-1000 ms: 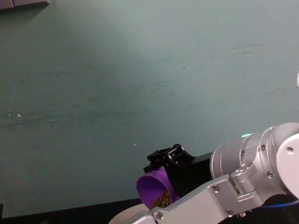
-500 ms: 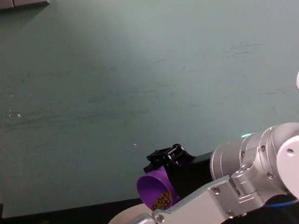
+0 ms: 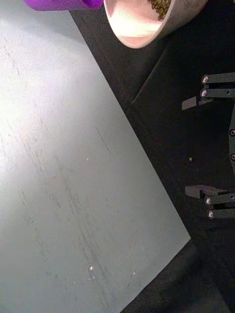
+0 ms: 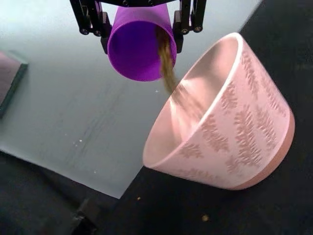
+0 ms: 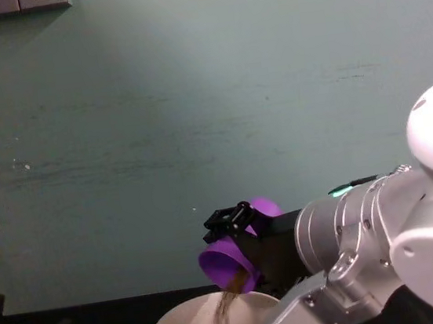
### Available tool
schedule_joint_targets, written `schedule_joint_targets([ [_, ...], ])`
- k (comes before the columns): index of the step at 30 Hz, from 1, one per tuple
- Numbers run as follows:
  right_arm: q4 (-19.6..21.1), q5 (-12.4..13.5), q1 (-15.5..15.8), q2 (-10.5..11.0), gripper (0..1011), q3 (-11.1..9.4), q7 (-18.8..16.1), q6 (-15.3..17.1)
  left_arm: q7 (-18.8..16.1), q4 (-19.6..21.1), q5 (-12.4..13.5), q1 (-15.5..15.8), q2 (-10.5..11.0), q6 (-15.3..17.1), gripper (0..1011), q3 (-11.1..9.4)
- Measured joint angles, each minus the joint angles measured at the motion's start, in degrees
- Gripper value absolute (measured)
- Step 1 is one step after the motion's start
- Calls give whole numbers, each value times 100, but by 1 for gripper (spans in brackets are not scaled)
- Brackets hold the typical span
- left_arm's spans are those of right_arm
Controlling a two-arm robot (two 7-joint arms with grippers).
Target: Pick up the cup and pour the mung beans from the cup into the bowl.
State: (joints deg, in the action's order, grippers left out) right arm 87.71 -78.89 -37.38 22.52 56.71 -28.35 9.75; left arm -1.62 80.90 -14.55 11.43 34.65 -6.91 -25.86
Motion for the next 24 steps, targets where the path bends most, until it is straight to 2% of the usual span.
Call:
schedule_joint_targets([
  [4,42,-574,-135,53,726,294,-178,36,0,0,0,0,0,0,1000,0],
  [6,51,-1069,-270,94,726,576,-317,45,0,0,0,0,0,0,1000,0],
  [7,51,-1069,-270,94,726,576,-317,45,0,0,0,0,0,0,1000,0],
  [10,49,-1723,-396,116,726,863,-484,-6,0,0,0,0,0,0,1000,0],
  [11,49,-1723,-396,116,726,863,-484,-6,0,0,0,0,0,0,1000,0],
  [13,29,-2095,-456,121,726,1016,-562,-51,0,0,0,0,0,0,1000,0],
  [17,26,-2256,-469,122,726,1068,-584,-86,0,0,0,0,0,0,1000,0],
  [24,40,-2271,-441,124,726,1027,-574,-96,0,0,0,0,0,0,1000,0],
])
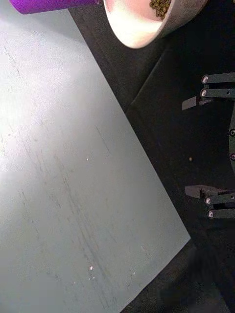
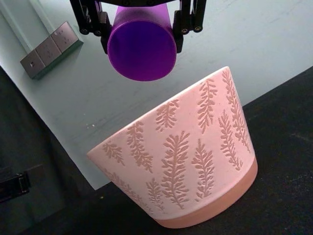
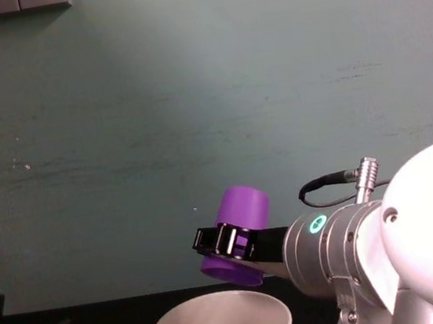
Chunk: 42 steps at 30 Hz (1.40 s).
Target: Pick up the cup and pour the mung beans from the cup into the bowl.
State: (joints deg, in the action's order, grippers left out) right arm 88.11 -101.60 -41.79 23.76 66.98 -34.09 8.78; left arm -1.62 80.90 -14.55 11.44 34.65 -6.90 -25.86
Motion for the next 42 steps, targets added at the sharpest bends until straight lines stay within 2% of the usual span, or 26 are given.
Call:
schedule_joint_targets([
  [13,88,136,107,5,726,-186,132,73,0,0,0,0,0,0,1000,0],
  [16,177,311,190,23,726,-362,221,193,0,0,0,0,0,0,1000,0],
  [19,334,790,395,12,726,-772,377,408,0,0,0,0,0,0,1000,0],
  [20,371,952,457,0,726,-895,427,462,0,0,0,0,0,0,1000,0],
  [21,457,1268,589,-23,726,-1148,518,554,0,0,0,0,0,0,1000,0],
  [22,490,1393,637,-30,726,-1246,554,584,0,0,0,0,0,0,1000,0],
  [23,557,1714,745,-39,726,-1463,663,639,0,0,0,0,0,0,1000,0],
  [26,642,2275,919,-46,726,-1815,897,657,0,0,0,0,0,0,1000,0],
  [27,691,2688,1055,-55,726,-2073,1100,646,0,0,0,0,0,0,1000,0],
  [28,713,2895,1114,-60,726,-2198,1205,621,0,0,0,0,0,0,1000,0],
  [29,753,3287,1247,-72,726,-2438,1387,536,0,0,0,0,0,0,1000,0],
  [30,753,3287,1247,-72,726,-2438,1387,536,0,0,0,-1,0,0,1000,0],
  [31,787,3737,1389,-88,726,-2716,1571,401,0,0,0,0,0,0,1000,0],
  [32,798,4001,1456,-101,726,-2843,1657,310,0,0,0,0,0,0,1000,0],
  [33,820,4453,1589,-129,726,-3103,1783,156,0,0,0,0,0,0,1000,0],
  [34,827,4672,1645,-142,726,-3210,1823,80,0,0,0,0,0,0,1000,0],
  [35,837,5108,1761,-173,726,-3438,1863,-61,0,0,0,0,0,0,1000,0],
  [36,839,5306,1813,-189,726,-3536,1867,-124,0,0,0,0,0,0,1000,0],
  [37,841,5636,1896,-213,726,-3711,1866,-221,0,0,0,0,0,0,1000,0],
  [38,841,5636,1896,-213,726,-3711,1866,-221,0,0,0,-1,0,0,1000,0],
  [39,841,6033,1988,-245,726,-3897,1852,-331,0,0,0,0,0,0,1000,0],
  [40,836,6222,2029,-265,726,-3983,1842,-380,0,0,0,0,0,0,1000,0],
  [41,817,6587,2113,-306,726,-4163,1811,-463,0,0,0,0,0,0,1000,0],
  [42,807,6778,2154,-324,726,-4243,1785,-501,0,0,0,0,0,0,1000,0],
])
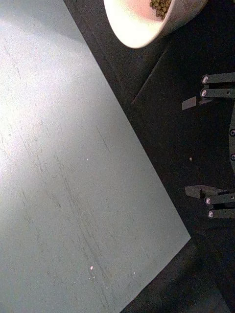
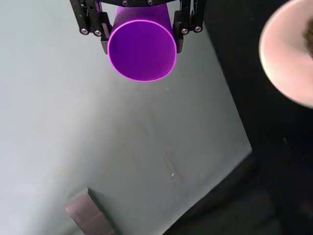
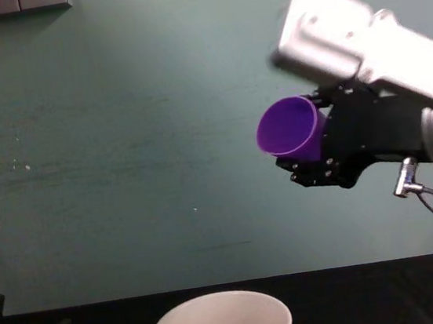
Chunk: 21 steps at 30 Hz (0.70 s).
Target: Pick up the cup and pour the mung beans from the cup into the bowl.
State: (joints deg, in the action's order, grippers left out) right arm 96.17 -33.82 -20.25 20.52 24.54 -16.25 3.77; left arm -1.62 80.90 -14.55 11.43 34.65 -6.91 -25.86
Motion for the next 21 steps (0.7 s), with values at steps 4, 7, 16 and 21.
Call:
schedule_joint_targets([
  [4,-47,721,147,-75,726,-299,-120,-121,0,0,0,0,0,0,1000,1],
  [7,-89,1206,237,-119,726,-469,-235,-149,0,0,0,0,0,0,1000,0],
  [16,-411,2408,488,-267,726,-792,-458,-266,0,0,0,0,0,0,1000,0],
  [21,-629,2989,579,-375,726,-923,-582,-338,0,0,0,0,0,0,1000,0],
])
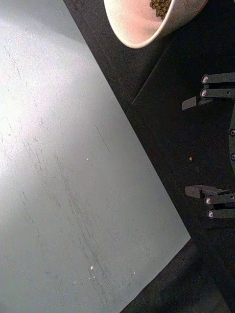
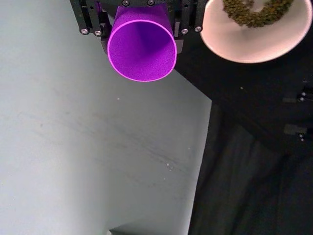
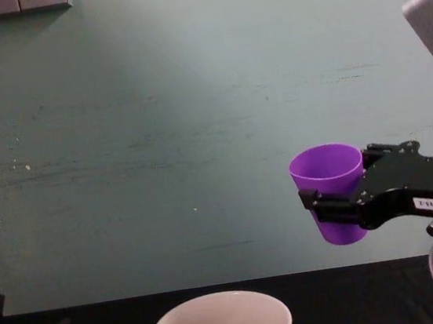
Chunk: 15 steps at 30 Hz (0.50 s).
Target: Pick up the cup and pour the mung beans from the cup into the bowl.
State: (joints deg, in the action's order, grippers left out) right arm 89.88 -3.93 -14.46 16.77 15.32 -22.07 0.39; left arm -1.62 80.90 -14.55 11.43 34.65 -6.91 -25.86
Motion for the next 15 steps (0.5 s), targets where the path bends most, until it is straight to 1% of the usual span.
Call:
schedule_joint_targets([
  [1,-45,105,11,-9,726,-7,-23,-4,0,0,0,0,0,0,1000,0],
  [3,-77,173,2,17,726,15,-62,-4,0,0,0,0,0,0,1000,0],
  [6,-88,191,-17,45,726,38,-87,1,0,0,0,0,0,0,1000,0],
  [15,-82,183,-15,34,726,33,-83,0,0,0,0,0,0,0,1000,0],
])
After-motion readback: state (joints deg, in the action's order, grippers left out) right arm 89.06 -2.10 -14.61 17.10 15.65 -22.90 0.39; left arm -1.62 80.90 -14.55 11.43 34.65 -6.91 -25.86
